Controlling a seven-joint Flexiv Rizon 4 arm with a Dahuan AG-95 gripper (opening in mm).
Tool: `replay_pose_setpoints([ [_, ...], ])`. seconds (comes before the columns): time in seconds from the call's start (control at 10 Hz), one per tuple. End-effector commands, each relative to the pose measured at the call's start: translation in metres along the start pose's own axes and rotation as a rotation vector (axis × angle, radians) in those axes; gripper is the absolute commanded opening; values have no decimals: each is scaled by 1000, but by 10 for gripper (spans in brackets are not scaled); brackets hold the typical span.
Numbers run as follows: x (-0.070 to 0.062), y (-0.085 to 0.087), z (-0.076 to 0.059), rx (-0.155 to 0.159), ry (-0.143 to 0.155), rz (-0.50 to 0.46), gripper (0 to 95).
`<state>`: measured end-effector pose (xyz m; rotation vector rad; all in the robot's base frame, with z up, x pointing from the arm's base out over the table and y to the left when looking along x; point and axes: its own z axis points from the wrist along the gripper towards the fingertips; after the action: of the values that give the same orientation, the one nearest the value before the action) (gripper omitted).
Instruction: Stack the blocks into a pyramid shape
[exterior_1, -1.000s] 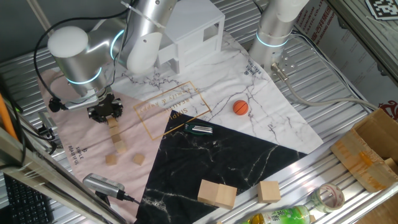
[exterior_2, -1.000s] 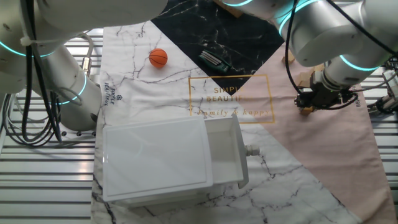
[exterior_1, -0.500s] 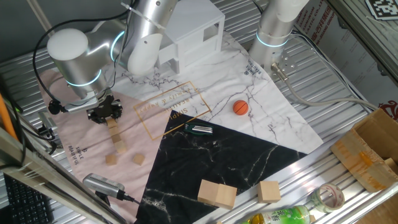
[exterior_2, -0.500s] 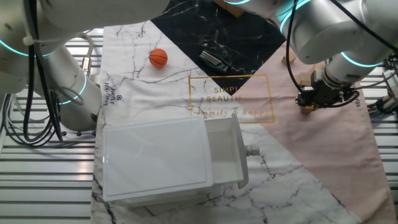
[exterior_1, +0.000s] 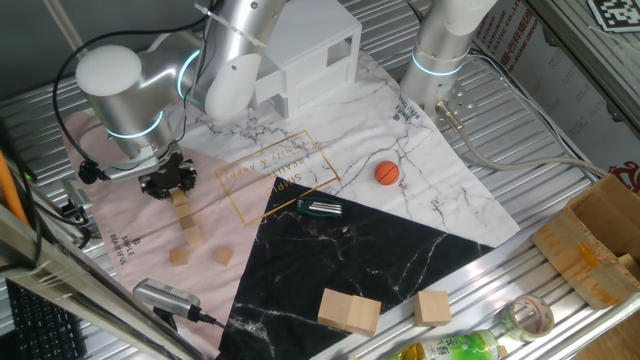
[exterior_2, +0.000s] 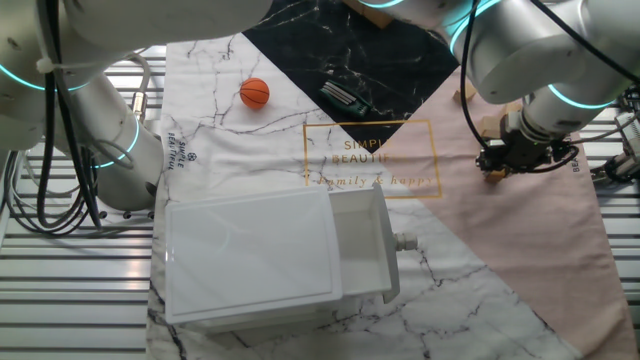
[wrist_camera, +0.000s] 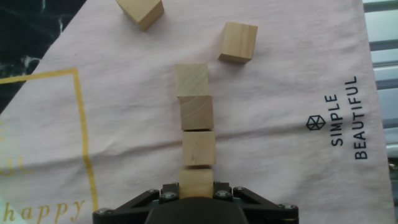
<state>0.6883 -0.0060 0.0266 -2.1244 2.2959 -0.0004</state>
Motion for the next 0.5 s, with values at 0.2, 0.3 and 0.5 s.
replay_pose_setpoints([
  [0.2, -1, 0, -1, -3, 3, 2, 0],
  [0.3, -1, 0, -1, -3, 5, 1, 0],
  [0.5, 0, 0, -2, -13, 16, -5, 0],
])
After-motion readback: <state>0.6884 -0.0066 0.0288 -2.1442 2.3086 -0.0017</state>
